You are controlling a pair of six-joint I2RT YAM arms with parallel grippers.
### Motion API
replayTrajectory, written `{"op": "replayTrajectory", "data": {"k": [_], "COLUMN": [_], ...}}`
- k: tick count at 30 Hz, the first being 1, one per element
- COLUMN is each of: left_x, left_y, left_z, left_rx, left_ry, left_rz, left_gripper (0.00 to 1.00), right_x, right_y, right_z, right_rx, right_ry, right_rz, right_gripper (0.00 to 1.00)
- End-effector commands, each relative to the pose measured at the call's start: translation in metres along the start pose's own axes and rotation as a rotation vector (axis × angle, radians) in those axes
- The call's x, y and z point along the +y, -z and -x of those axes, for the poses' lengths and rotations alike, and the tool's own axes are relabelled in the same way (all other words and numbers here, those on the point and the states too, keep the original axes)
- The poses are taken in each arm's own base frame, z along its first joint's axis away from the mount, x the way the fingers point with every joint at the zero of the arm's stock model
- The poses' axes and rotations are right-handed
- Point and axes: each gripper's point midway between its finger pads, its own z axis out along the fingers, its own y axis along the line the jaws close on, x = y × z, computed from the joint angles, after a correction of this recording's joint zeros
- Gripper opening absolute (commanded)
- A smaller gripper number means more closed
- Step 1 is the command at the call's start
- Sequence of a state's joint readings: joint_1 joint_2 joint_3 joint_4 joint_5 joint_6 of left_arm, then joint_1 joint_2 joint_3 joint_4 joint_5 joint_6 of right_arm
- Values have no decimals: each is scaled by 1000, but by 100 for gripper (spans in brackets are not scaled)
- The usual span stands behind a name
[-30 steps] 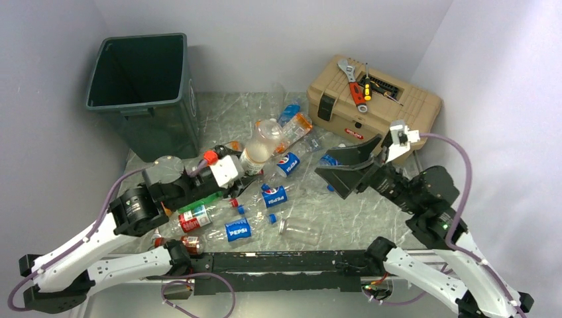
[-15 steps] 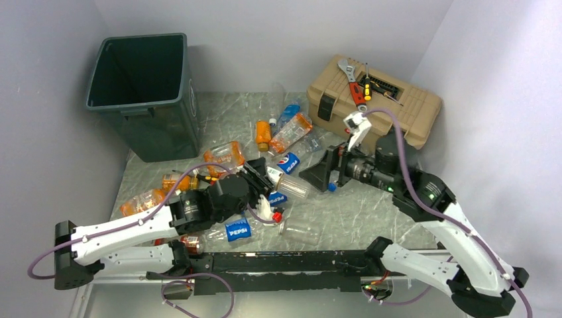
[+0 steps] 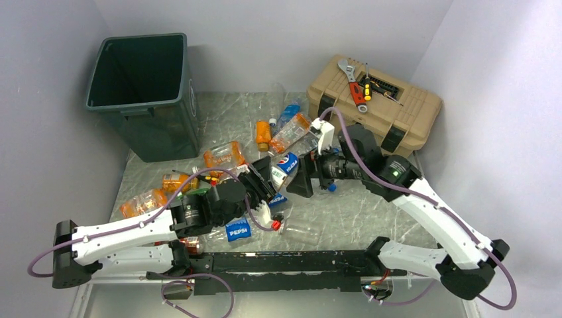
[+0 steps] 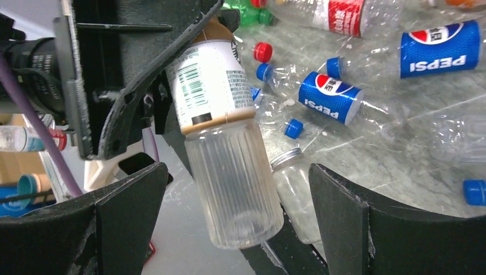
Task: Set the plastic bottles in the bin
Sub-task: Pick up the plastic bottle at the center of the board.
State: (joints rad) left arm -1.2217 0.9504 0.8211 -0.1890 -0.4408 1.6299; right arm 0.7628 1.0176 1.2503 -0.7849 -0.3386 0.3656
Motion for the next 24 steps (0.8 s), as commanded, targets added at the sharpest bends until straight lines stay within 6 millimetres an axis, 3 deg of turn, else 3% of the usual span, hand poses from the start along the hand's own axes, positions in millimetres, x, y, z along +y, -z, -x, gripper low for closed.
{"op": "replayTrajectory", "data": {"k": [1, 4, 8, 13, 22, 24], "left_x": [21, 20, 21, 22, 23, 29], "left_y": [7, 9, 11, 10, 8, 9], "left_z": [0, 2, 4, 7, 9, 9], "left_rx": [-17, -28, -45, -59, -65, -69], "left_ry": [0, -8, -2, -2, 17, 66], "left_rz": [88, 88, 103, 111, 118, 146], "left_gripper": [0, 0, 0, 0, 0, 18], "right_x": [15, 20, 6, 3, 6, 8], "right_y": [-7, -12, -20, -29, -35, -32], "right_z": [1, -11, -26, -42, -47, -44], "right_rx": [40, 76, 117, 161, 157, 136], "right_ry": [66, 83, 81, 67, 71, 89], "right_rz": [102, 164, 121, 152, 189, 196], "right_gripper": [97, 97, 96, 89, 50, 44]}}
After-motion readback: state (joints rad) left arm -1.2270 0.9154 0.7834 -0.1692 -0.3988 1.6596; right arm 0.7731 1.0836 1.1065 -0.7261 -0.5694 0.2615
